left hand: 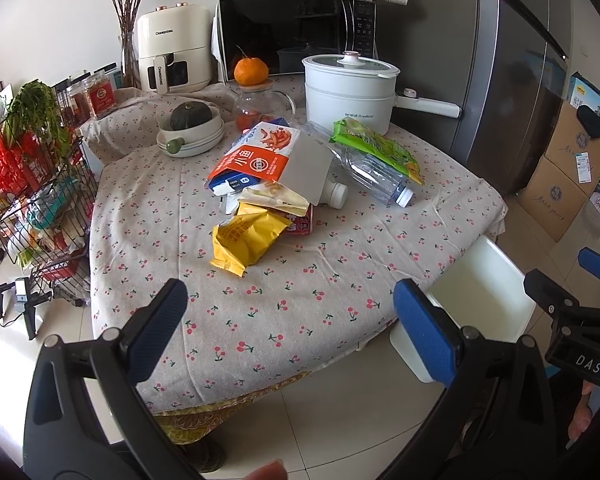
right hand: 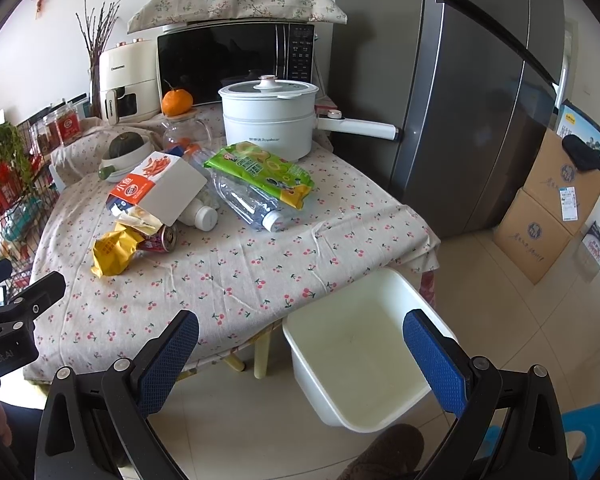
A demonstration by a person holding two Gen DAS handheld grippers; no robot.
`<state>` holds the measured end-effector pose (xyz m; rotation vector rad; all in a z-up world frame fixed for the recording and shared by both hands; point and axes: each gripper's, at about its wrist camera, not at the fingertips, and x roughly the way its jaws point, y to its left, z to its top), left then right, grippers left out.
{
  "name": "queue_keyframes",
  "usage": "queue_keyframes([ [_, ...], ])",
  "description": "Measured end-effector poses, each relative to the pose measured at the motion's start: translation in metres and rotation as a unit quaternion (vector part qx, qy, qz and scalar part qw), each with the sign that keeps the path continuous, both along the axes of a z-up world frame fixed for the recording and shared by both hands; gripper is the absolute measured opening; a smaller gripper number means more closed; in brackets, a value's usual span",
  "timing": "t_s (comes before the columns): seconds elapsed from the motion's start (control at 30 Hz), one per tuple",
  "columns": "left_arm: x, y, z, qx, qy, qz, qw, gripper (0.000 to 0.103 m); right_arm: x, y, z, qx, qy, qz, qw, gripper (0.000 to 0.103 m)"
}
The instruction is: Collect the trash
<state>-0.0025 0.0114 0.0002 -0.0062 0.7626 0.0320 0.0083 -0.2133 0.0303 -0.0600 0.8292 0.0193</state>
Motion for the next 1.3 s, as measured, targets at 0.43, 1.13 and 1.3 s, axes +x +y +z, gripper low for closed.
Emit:
queue_keyframes([
  [0.43, 0.001, -0.006, 0.000, 0.022, -0.005, -0.003, 0.9997, 0.102, 0.000, 0.000, -0.004, -0.008, 0.002, 0.001, 1.000, 0.103],
  [1.13, 0.127, 0.086, -0.032, -0.188, 0.093, 0.026, 0.9773, 0.087, 0.126, 0.028, 0.020, -0.017, 0.068, 0.088, 0.994, 0.103],
  [1.3, 0.167, 0.100, -0.048, -0.275, 0.078, 0.045, 0.9572, 0.064, 0.155, 0.007, -0.017, 0.002, 0.121, 0.065, 0.990, 0.103],
])
